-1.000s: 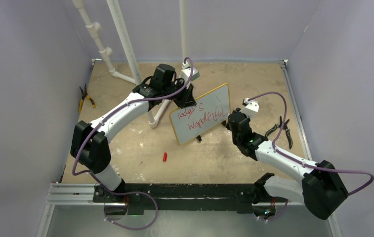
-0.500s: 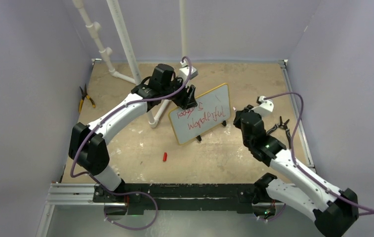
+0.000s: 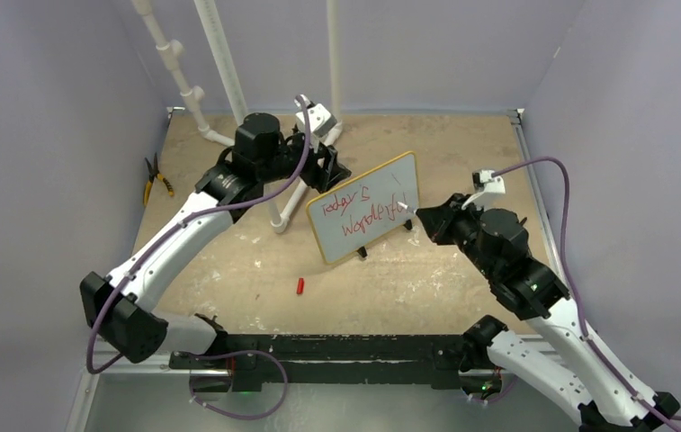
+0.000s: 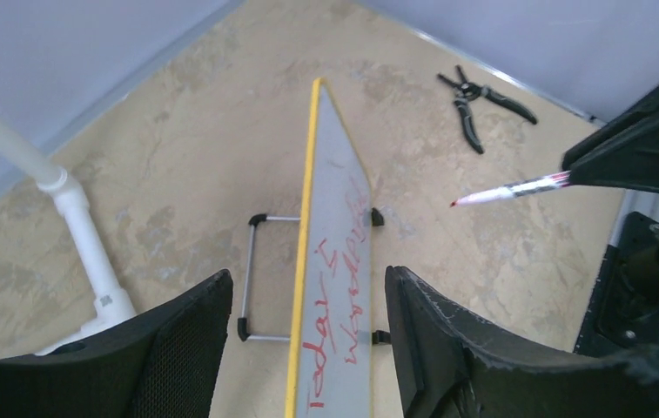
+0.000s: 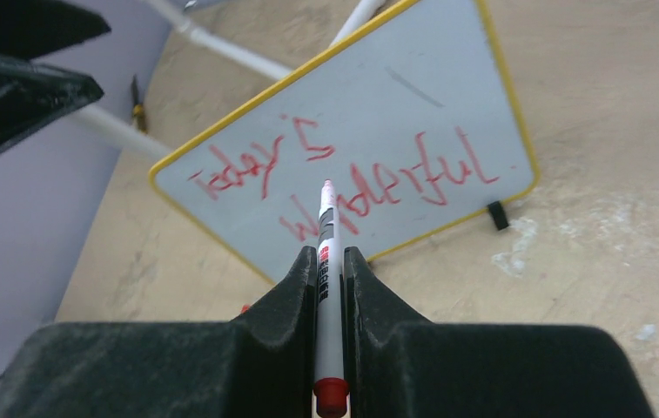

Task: Write a sentence on the whiteboard
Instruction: Pass from the right arm to the left

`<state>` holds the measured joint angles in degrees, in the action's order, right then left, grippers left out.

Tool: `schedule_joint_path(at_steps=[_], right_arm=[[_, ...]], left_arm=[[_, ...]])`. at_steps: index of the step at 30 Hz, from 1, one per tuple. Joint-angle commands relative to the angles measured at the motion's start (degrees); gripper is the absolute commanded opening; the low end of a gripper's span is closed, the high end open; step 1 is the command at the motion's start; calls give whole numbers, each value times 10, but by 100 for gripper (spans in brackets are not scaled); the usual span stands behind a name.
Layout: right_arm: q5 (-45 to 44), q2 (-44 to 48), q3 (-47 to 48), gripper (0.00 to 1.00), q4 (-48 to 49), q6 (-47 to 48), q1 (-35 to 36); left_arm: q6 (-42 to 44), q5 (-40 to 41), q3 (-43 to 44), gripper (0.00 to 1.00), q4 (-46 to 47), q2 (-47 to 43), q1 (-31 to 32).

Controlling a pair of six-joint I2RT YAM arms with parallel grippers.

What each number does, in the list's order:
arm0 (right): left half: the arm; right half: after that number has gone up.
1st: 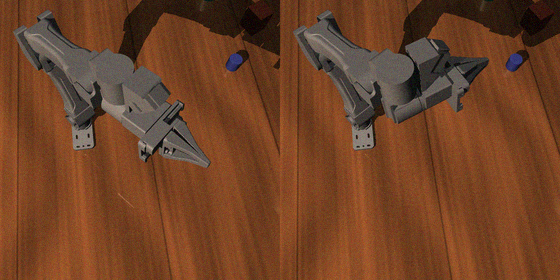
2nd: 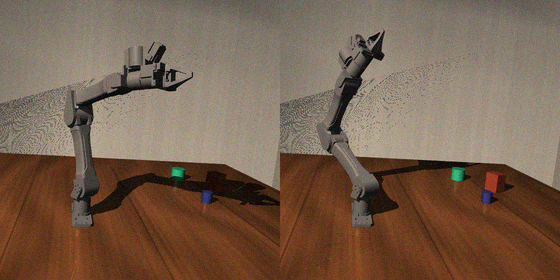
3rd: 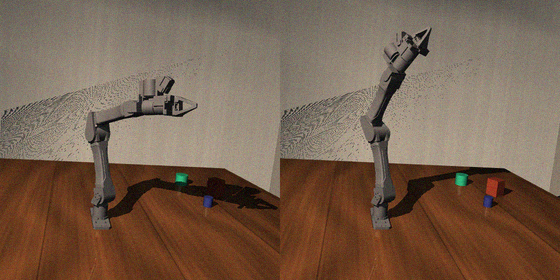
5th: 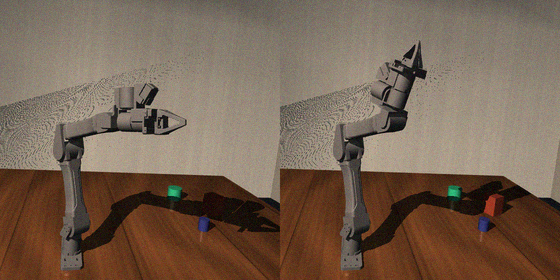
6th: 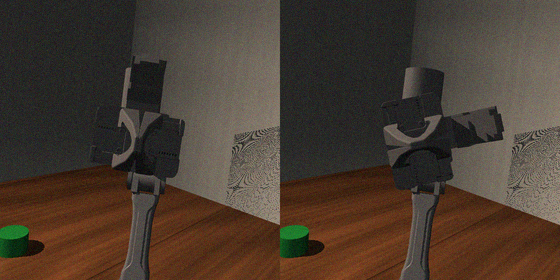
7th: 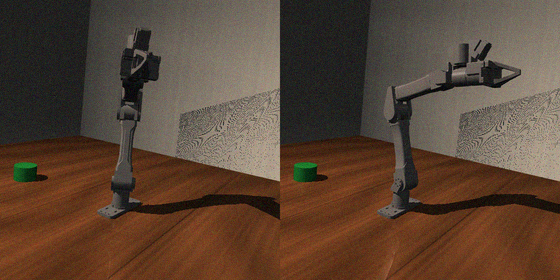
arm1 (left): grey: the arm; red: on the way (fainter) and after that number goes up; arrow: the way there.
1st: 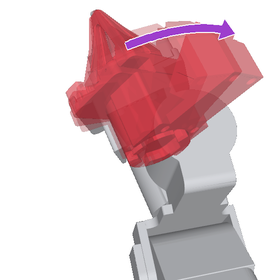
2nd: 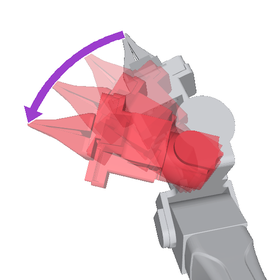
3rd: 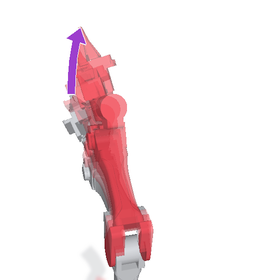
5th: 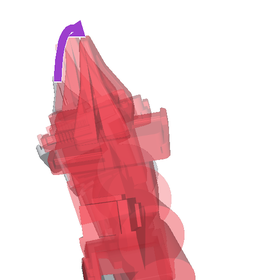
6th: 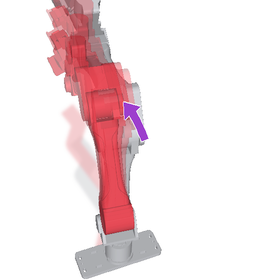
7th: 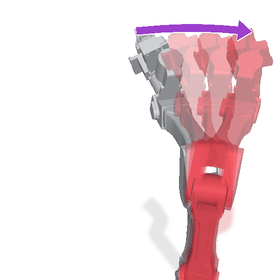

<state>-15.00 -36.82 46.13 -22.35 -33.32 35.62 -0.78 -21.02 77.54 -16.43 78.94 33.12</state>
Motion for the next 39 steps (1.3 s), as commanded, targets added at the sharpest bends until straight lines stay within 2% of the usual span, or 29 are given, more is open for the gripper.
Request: schedule_joint_path(at_steps=[1,4,10,15,20,31,32,35,38,39], right_arm=[[143,-16,57,0,-57,49,1],[216,-29,70,0,-80,69,0],[378,-74,74,0,-134,127,1],[454,-100,60,0,-116,136,1],[477,-118,74,0,-109,146,1],[535,-149,64,0,-77,160,0],[536,-149,63,0,-71,158,1],[536,-154,62,0,-58,156,1],[535,-155,61,0,-42,151,1],[529,-153,59,2,-37,147,0]], left_arm=[[23,-102,-17,62,27,-57,7],[20,-139,-47,62,23,-93,27],[53,-119,-145,62,3,-138,144],[61,-148,-199,62,-2,-118,162],[73,-166,-210,62,-18,-87,166],[16,-242,-224,61,62,-47,184],[14,-245,-224,59,63,-41,189],[17,-250,-219,39,53,-26,203],[17,-248,-217,4,46,-25,206],[15,-244,-218,0,49,-29,206]])
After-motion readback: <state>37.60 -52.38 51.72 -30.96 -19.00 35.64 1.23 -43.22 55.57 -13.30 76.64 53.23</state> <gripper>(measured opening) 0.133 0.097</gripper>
